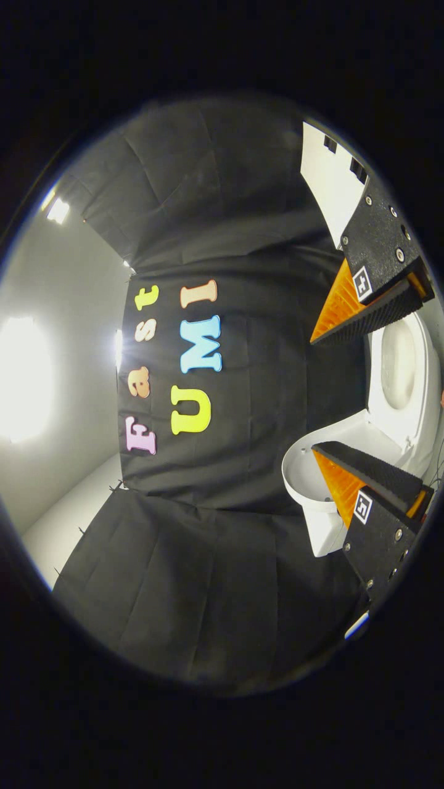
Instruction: Open the toilet lid.
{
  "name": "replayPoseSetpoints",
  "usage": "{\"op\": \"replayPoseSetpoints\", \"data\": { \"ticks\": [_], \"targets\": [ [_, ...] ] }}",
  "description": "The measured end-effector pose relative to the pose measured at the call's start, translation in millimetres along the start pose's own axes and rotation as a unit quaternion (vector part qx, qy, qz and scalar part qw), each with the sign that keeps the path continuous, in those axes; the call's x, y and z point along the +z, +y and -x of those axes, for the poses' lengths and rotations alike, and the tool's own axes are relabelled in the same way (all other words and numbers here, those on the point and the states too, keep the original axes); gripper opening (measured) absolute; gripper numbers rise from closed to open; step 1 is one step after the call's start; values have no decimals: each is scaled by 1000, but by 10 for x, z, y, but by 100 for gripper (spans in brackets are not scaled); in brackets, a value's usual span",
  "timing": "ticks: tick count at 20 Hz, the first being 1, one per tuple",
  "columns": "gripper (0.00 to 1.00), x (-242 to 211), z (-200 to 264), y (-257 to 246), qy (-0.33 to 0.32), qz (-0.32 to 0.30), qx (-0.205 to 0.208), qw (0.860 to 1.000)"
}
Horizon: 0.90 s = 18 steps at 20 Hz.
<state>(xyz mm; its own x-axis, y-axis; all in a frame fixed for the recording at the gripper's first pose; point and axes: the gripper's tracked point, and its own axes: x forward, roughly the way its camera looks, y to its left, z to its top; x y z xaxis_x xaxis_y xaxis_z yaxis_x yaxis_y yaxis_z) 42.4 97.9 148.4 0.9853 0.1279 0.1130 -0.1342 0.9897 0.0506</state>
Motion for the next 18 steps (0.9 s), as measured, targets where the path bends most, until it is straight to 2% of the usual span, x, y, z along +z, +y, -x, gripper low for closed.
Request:
{"op": "replayPoseSetpoints", "data": {
  "ticks": [18],
  "targets": [
    [95, -665, 610, -415, 23, -10, -48, 999]
  ]
}}
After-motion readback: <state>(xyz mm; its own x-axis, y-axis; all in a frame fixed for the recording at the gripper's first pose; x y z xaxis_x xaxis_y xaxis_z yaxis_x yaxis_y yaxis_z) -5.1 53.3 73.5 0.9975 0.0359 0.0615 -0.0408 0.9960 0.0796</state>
